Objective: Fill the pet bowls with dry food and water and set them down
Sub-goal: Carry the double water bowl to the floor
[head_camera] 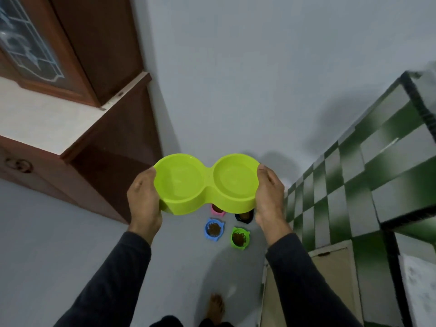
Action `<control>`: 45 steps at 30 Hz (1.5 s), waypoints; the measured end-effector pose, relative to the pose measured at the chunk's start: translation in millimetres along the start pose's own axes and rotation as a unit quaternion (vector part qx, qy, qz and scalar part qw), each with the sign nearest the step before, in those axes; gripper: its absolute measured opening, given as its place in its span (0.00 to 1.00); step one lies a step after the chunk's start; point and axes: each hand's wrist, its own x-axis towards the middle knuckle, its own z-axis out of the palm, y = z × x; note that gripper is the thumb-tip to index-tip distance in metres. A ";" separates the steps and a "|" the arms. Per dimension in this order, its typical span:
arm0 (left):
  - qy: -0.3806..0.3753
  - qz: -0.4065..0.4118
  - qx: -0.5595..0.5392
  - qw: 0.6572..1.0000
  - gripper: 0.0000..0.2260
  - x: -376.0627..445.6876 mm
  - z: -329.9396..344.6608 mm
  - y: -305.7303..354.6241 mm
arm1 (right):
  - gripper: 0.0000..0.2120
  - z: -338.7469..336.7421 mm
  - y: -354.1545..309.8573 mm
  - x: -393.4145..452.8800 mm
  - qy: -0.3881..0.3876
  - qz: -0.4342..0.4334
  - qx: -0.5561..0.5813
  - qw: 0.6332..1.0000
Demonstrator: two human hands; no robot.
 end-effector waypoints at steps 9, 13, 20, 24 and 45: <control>0.017 -0.027 0.041 0.999 0.12 69.2 24.4 -14.8 | 0.09 50.5 14.2 78.2 -0.045 0.006 -0.016 0.999; 0.017 -0.038 0.054 0.998 0.14 104.7 33.9 -25.0 | 0.09 74.1 25.5 107.2 -0.046 -0.004 -0.019 0.999; 0.009 -0.044 0.097 0.994 0.14 163.2 40.4 -52.9 | 0.10 106.3 63.1 158.8 -0.059 0.010 -0.021 0.998; 0.024 -0.052 0.116 0.992 0.14 192.2 40.9 -76.7 | 0.10 121.6 83.4 189.3 -0.070 0.028 -0.024 0.997; 0.112 -0.046 0.137 0.983 0.16 315.4 15.3 -310.2 | 0.12 191.9 311.4 372.1 -0.178 0.016 -0.043 0.983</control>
